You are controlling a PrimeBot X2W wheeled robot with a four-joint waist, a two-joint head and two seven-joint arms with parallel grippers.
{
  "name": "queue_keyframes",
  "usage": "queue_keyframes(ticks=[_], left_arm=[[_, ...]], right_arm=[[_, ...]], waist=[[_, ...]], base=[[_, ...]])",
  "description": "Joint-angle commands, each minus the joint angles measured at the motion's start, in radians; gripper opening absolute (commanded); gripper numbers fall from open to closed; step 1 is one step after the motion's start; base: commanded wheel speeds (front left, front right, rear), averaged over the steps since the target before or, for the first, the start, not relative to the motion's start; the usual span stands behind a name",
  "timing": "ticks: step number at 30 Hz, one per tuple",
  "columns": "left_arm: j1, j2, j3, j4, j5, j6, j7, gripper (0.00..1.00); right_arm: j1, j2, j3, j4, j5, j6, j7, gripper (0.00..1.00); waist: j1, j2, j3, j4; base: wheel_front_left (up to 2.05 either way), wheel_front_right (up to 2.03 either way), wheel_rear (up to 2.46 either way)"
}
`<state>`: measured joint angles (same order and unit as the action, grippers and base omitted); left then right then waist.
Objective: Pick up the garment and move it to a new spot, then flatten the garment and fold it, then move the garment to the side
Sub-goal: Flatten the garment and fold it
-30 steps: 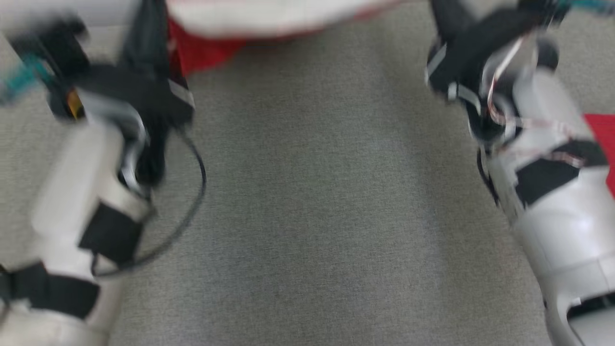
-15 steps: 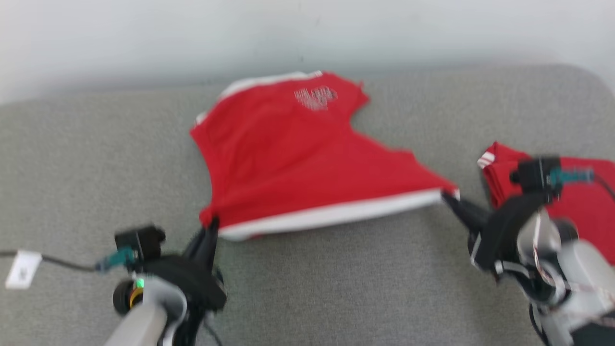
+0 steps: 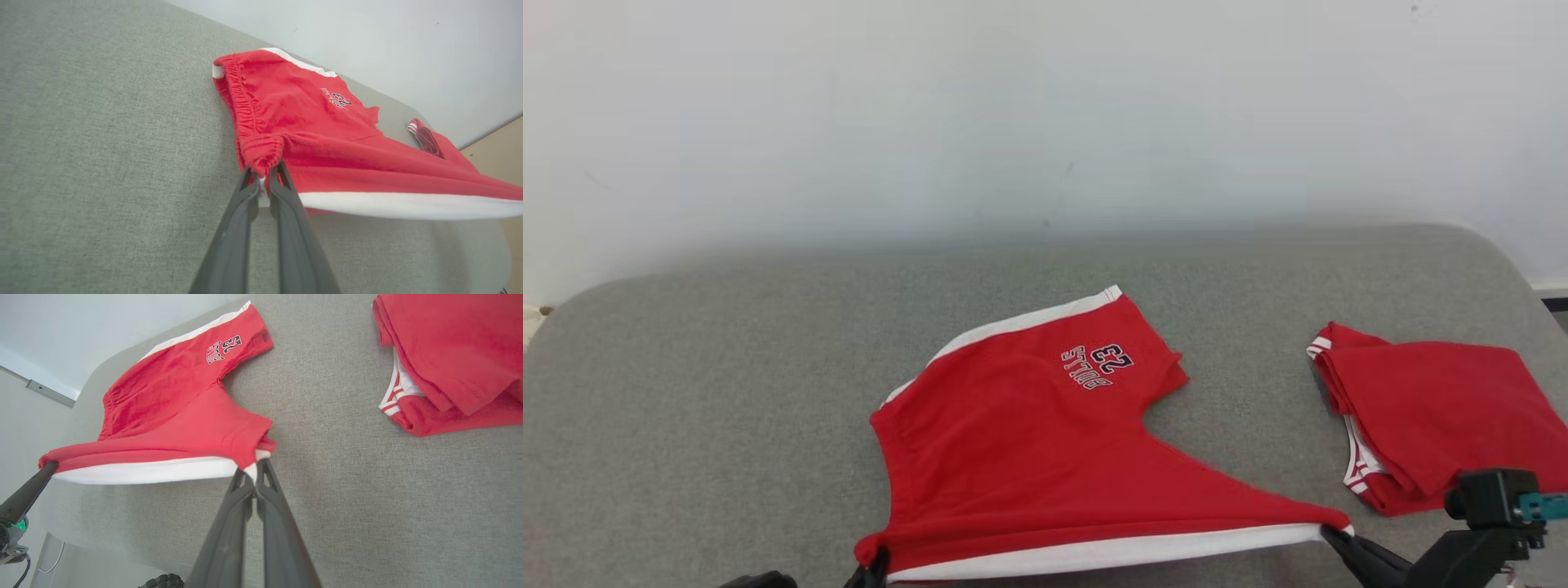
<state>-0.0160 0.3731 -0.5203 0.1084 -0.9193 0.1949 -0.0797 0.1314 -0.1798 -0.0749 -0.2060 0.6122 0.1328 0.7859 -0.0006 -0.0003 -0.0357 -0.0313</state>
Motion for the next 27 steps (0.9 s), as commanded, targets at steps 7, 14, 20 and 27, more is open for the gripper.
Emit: queue_keyframes(ticks=[7, 14, 20, 27], left_arm=[[-0.045, 0.01, -0.025, -0.044, 0.04, 0.018, 0.031, 0.0], [-0.178, -0.045, -0.035, 0.047, 0.042, -0.002, 0.045, 0.0], [-0.334, -0.09, -0.039, 0.155, 0.063, -0.022, 0.049, 0.0], [-0.51, -0.154, -0.054, 0.334, 0.093, -0.042, 0.043, 0.0]], right_arm=[[-0.047, 0.035, -0.041, -0.074, -0.12, -0.004, 0.109, 0.0], [-0.253, -0.021, 0.027, 0.093, -0.184, -0.004, 0.114, 0.0], [-0.489, -0.062, 0.076, 0.3, -0.215, -0.004, 0.085, 0.0], [-0.745, -0.083, 0.142, 0.564, -0.272, -0.004, 0.001, 0.0]], waist=[[0.0006, 0.0003, -0.001, 0.028], [0.0006, 0.0003, 0.039, 0.057], [0.0006, 0.0003, 0.119, 0.1], [0.0006, 0.0003, 0.199, 0.154]], base=[[0.0, 0.0, 0.0], [0.0, 0.0, 0.0], [0.0, 0.0, 0.0], [0.0, 0.0, 0.0]])
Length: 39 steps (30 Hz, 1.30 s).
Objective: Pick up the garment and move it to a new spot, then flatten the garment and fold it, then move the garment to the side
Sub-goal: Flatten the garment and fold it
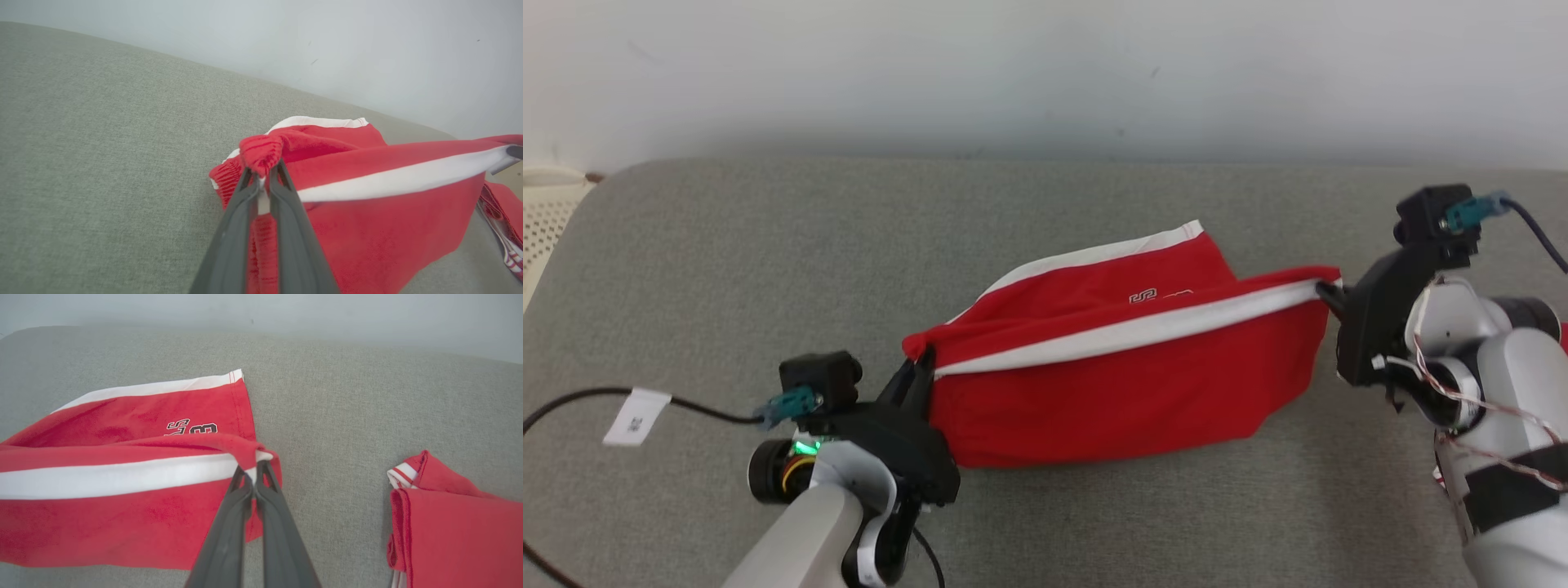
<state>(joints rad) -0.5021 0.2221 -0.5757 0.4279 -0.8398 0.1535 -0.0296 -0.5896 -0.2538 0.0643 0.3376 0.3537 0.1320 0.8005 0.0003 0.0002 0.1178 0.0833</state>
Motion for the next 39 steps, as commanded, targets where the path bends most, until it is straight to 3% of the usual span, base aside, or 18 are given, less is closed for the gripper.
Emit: queue_keyframes(ticks=[1, 16, 17, 18, 19, 24, 29, 34, 39], left_arm=[[-0.046, -0.004, -0.009, 0.036, 0.029, -0.004, -0.005, 0.0], [-0.266, -0.071, -0.045, 0.27, 0.065, -0.082, -0.038, 0.0], [-0.276, -0.074, -0.045, 0.286, 0.067, -0.085, -0.046, 0.0], [-0.287, -0.076, -0.046, 0.303, 0.074, -0.09, -0.056, 0.49], [-0.294, -0.083, -0.041, 0.318, 0.071, -0.089, -0.069, 1.0], [-0.312, -0.104, -0.019, 0.36, 0.067, -0.104, -0.173, 1.0], [-0.249, -0.072, 0.026, 0.309, 0.11, -0.111, -0.234, 1.0], [-0.058, -0.026, 0.182, 0.05, 0.231, -0.101, -0.235, 1.0], [0.183, -0.005, 0.265, -0.187, 0.364, -0.118, -0.236, 1.0]], right_arm=[[-0.05, -0.012, 0.015, 0.051, -0.021, -0.003, -0.022, 0.0], [-0.316, 0.003, 0.064, 0.391, -0.081, -0.003, -0.227, 0.0], [-0.329, 0.01, 0.066, 0.41, -0.079, -0.003, -0.246, 0.09], [-0.341, 0.019, 0.062, 0.429, -0.076, -0.003, -0.265, 0.48], [-0.352, 0.024, 0.054, 0.447, -0.076, -0.003, -0.289, 1.0], [-0.371, 0.048, 0.05, 0.524, -0.069, -0.003, -0.368, 1.0], [-0.331, 0.05, 0.056, 0.542, -0.02, -0.003, -0.458, 1.0], [-0.259, 0.024, 0.084, 0.541, -0.002, -0.003, -0.515, 1.0], [-0.187, 0.023, 0.049, 0.569, 0.001, -0.003, -0.575, 1.0]], waist=[[-0.0003, -0.0002, 0.056, 0.046], [-0.0003, -0.0002, 0.137, 0.105], [-0.0003, -0.0002, 0.138, 0.107], [-0.0003, -0.0002, 0.139, 0.108], [-0.0003, -0.0002, 0.141, 0.109], [-0.0003, -0.0002, 0.13, 0.116], [-0.0003, -0.0002, 0.082, 0.111], [-0.0003, -0.0002, 0.021, 0.091], [-0.0003, -0.0002, -0.025, 0.078]], base=[[0.0, 0.0, 0.0], [0.0, 0.0, 0.0], [0.0, 0.0, 0.0], [0.0, 0.0, 0.0], [0.0, 0.0, 0.0], [0.0, 0.0, 0.0], [0.0, 0.0, 0.0], [0.0, 0.0, 0.0], [0.0, 0.0, 0.0]])
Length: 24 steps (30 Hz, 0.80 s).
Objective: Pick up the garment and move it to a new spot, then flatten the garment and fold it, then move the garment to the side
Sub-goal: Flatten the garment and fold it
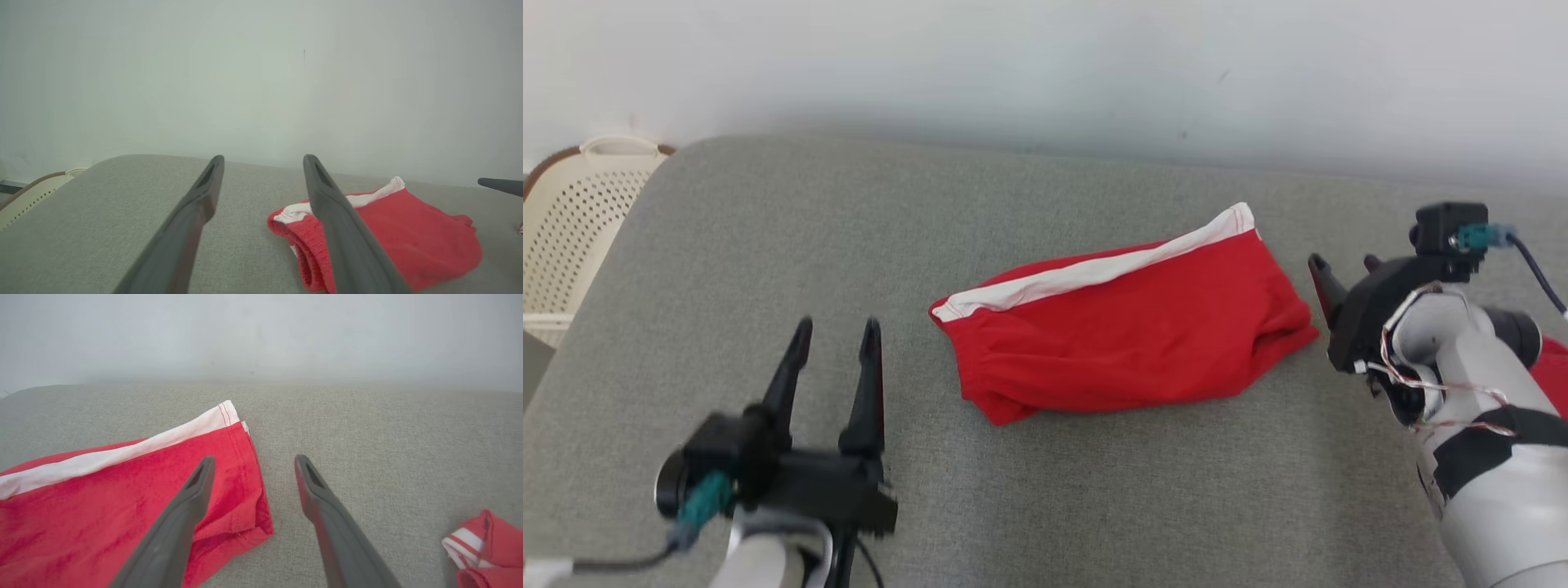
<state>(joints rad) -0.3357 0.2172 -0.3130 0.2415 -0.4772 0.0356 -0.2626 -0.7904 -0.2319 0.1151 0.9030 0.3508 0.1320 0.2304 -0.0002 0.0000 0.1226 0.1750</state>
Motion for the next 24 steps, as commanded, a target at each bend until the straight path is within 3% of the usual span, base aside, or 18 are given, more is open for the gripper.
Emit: queue_keyframes(ticks=[1, 10, 24], left_arm=[[0.063, -0.003, 0.015, -0.042, 0.022, -0.003, -0.003, 1.0], [0.295, -0.004, 0.038, -0.213, 0.147, -0.045, -0.003, 1.0], [0.309, -0.007, 0.072, -0.237, 0.242, -0.098, -0.003, 1.0]], right_arm=[[0.024, 0.008, -0.016, 0.014, 0.008, -0.003, -0.014, 1.0], [0.05, 0.028, -0.131, 0.135, -0.021, -0.003, -0.087, 1.0], [-0.051, 0.03, -0.262, 0.338, -0.136, -0.003, -0.115, 1.0]], waist=[[0.0002, 0.0, -0.035, -0.015], [0.0002, 0.0, -0.046, 0.019], [0.0002, 0.0, 0.053, 0.113]], base=[[0.0, 0.0, 0.0], [0.0, 0.0, 0.0], [0.0, 0.0, 0.0]])
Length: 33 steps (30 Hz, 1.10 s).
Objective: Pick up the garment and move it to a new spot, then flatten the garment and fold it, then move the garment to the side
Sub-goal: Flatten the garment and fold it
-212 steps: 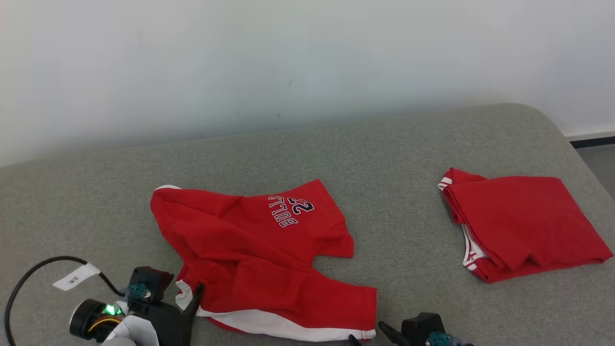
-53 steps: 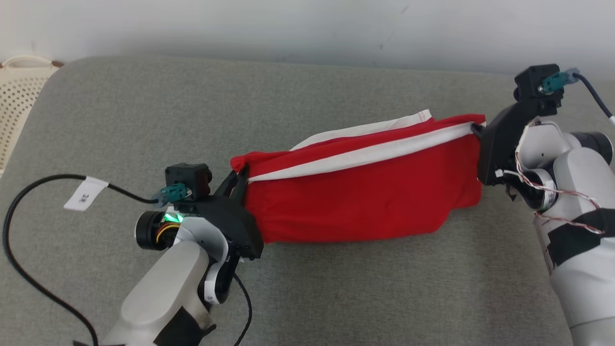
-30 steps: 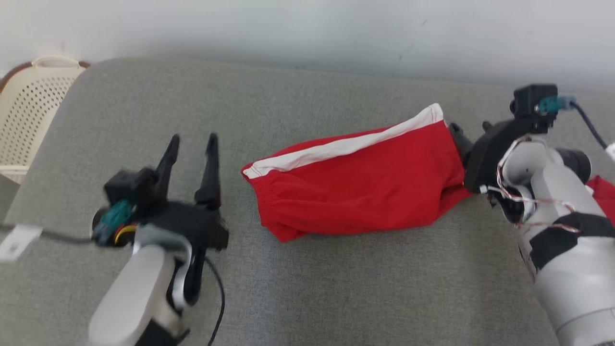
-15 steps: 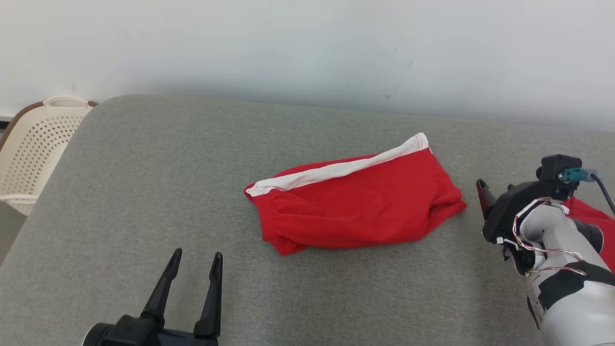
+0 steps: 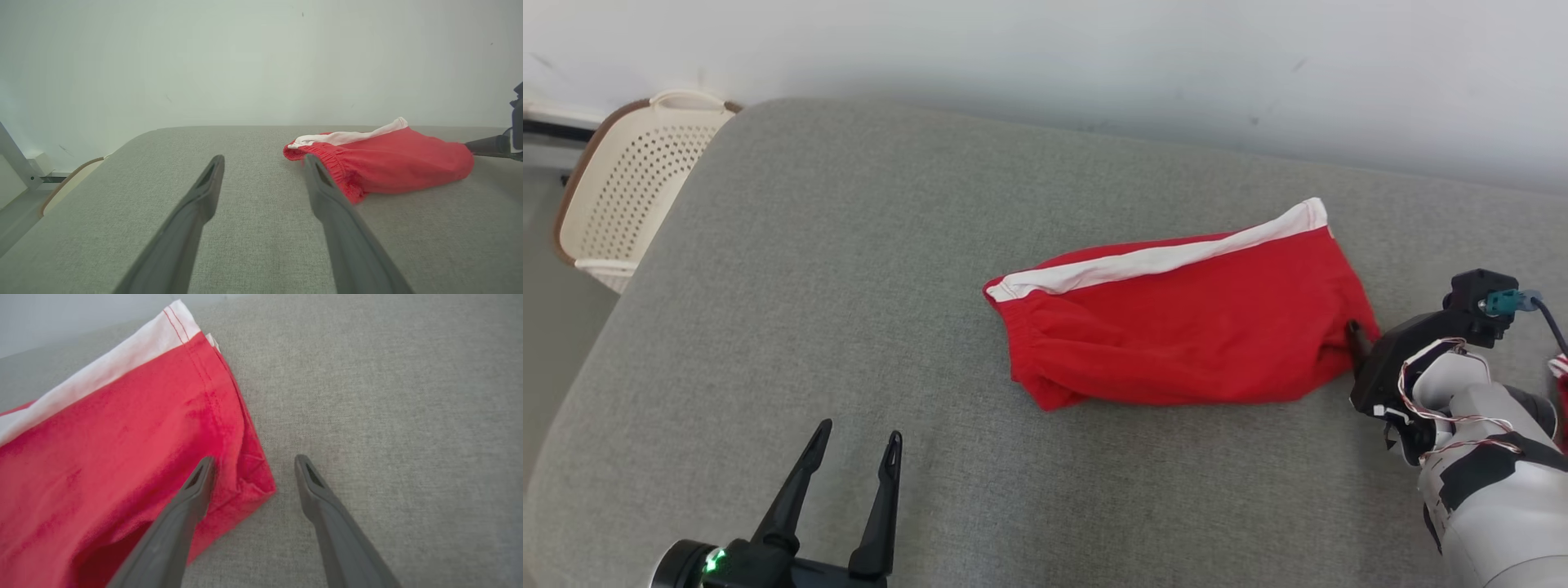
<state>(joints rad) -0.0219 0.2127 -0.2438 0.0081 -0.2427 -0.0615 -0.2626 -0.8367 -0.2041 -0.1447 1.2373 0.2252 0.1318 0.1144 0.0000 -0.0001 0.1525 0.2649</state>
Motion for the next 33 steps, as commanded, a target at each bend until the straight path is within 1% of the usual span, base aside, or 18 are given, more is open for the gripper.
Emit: queue_keyframes(ticks=[1, 5, 6, 7, 10, 12, 16, 21, 27, 28, 29, 31, 33], left_arm=[[-0.006, -0.005, 0.006, -0.002, 0.009, -0.004, -0.003, 1.0], [-0.007, -0.012, 0.016, 0.006, 0.019, -0.013, -0.003, 1.0], [-0.006, -0.014, 0.018, 0.008, 0.019, -0.016, -0.003, 1.0], [-0.004, -0.016, 0.02, 0.01, 0.021, -0.017, -0.003, 1.0], [0.006, -0.02, 0.022, 0.015, 0.024, -0.025, -0.003, 1.0], [0.014, -0.021, 0.019, 0.02, 0.03, -0.026, -0.003, 1.0], [0.033, -0.023, 0.02, 0.034, 0.035, -0.033, -0.003, 1.0], [0.057, -0.029, 0.017, 0.048, 0.04, -0.03, -0.003, 1.0], [0.091, -0.034, 0.013, 0.061, 0.038, -0.025, -0.003, 1.0], [0.096, -0.033, 0.012, 0.063, 0.037, -0.023, -0.003, 1.0], [0.099, -0.032, 0.012, 0.063, 0.036, -0.022, -0.003, 1.0], [0.108, -0.03, 0.012, 0.065, 0.032, -0.019, -0.002, 1.0], [0.116, -0.029, 0.011, 0.065, 0.029, -0.016, 0.001, 1.0]], right_arm=[[-0.004, 0.007, -0.007, 0.012, -0.018, -0.003, 0.006, 1.0], [0.005, 0.02, -0.029, 0.034, -0.033, -0.003, 0.013, 1.0], [0.007, 0.025, -0.033, 0.038, -0.033, -0.003, 0.019, 0.34], [0.007, 0.033, -0.031, 0.041, -0.038, -0.003, 0.026, 0.0], [0.014, 0.045, -0.026, 0.046, -0.042, -0.003, 0.038, 0.0], [0.022, 0.044, -0.023, 0.045, -0.047, -0.003, 0.026, 0.0], [0.043, 0.068, -0.008, 0.041, -0.05, -0.003, -0.01, 0.0], [0.089, 0.072, -0.003, 0.039, -0.063, -0.003, -0.055, 0.0], [0.165, 0.088, -0.023, 0.044, -0.073, -0.003, -0.073, 0.0], [0.173, 0.096, -0.028, 0.045, -0.067, -0.003, -0.074, 0.6], [0.18, 0.098, -0.035, 0.044, -0.062, -0.003, -0.071, 1.0], [0.189, 0.101, -0.04, 0.046, -0.062, -0.003, -0.059, 1.0], [0.192, 0.104, -0.052, 0.048, -0.058, -0.003, -0.023, 1.0]], waist=[[0.0, 0.0001, 0.025, 0.025], [0.0, 0.0001, 0.026, 0.033], [0.0, 0.0001, 0.025, 0.033], [0.0, 0.0001, 0.024, 0.033], [0.0, 0.0001, 0.012, 0.026], [0.0, 0.0001, -0.001, 0.018], [0.0, 0.0001, -0.039, -0.01], [0.0, 0.0001, -0.101, -0.046], [0.0, 0.0001, -0.163, -0.074], [0.0, 0.0001, -0.17, -0.078], [0.0, 0.0001, -0.174, -0.082], [0.0, 0.0001, -0.182, -0.089], [0.0, 0.0001, -0.192, -0.095]], base=[[0.0, 0.0, 0.0], [0.0, 0.0, 0.0], [0.0, 0.0, 0.0], [0.0, 0.0, 0.0], [0.0, 0.0, 0.0], [0.0, 0.0, 0.0], [0.0, 0.0, 0.0], [0.0, 0.0, 0.0], [0.0, 0.0, 0.0], [0.0, 0.0, 0.0], [0.0, 0.0, 0.0], [0.0, 0.0, 0.0], [0.0, 0.0, 0.0]])
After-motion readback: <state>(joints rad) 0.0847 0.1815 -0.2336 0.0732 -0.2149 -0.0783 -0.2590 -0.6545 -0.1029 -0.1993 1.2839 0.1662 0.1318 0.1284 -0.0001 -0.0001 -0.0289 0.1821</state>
